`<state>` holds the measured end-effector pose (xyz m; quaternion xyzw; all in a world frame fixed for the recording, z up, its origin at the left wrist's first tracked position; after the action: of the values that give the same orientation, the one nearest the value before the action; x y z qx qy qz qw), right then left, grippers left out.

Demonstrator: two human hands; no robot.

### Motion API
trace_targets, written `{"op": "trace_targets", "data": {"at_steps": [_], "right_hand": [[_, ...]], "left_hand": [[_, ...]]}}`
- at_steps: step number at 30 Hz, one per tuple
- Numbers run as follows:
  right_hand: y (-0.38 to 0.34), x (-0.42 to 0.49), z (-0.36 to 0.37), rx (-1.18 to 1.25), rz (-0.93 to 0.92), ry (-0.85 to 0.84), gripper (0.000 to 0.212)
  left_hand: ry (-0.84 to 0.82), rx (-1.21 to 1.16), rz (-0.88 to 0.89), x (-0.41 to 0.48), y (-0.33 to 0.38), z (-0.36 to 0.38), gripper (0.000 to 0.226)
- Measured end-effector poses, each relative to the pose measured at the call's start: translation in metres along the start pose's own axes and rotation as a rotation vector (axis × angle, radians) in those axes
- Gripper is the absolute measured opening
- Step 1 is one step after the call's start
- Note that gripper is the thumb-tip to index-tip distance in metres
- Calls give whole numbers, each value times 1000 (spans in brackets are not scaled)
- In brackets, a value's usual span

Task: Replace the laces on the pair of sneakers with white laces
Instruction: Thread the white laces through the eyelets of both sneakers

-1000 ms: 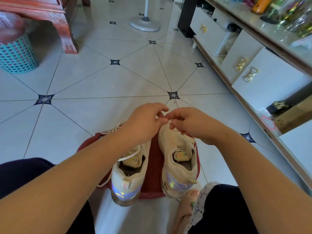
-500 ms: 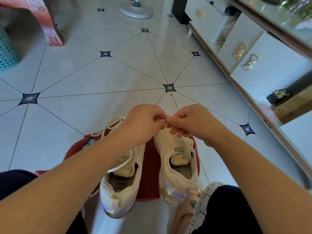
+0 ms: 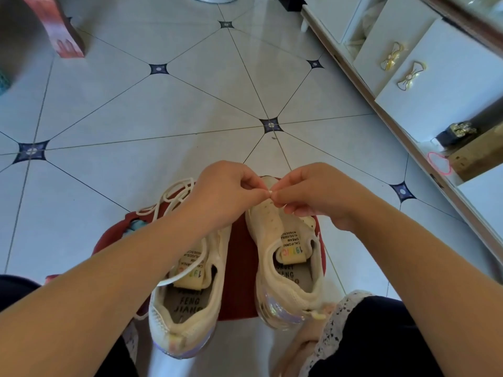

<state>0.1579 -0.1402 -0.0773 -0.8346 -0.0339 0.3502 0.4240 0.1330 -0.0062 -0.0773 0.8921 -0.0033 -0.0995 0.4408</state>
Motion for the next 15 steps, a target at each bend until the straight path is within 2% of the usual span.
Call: {"op": "trace_targets", "data": {"at_steps": [2,5,7,11,15], "right_hand": [[2,2,-1,-29,-2,31,3],[5,6,-5,-303,-4,110,2],[5,6,-3,-404,1,96,8],[2,10,2,-444,9,24,16],[5,12,9,-303,24,-15,29]], "left_hand": [[-11,14,-21,3,-5,3,18],[13,62,-64,5,-14,2,17],[13,69,-85,5,-20,3,18],[-28,66,-85,6,-25,10,19],[-38,99,-95,7,-27,13,18]]}}
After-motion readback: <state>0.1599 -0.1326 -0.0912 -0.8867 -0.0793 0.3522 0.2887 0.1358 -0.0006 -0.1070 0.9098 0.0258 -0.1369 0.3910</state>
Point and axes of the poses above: each hand's wrist, its own x-axis towards the middle knuckle, its own z-axis out of the palm, y = z × x, the point moved 6 cm from there along x, towards the middle knuckle, and after that the axes turned 5 degrees about -y, right-handed, at the moved point
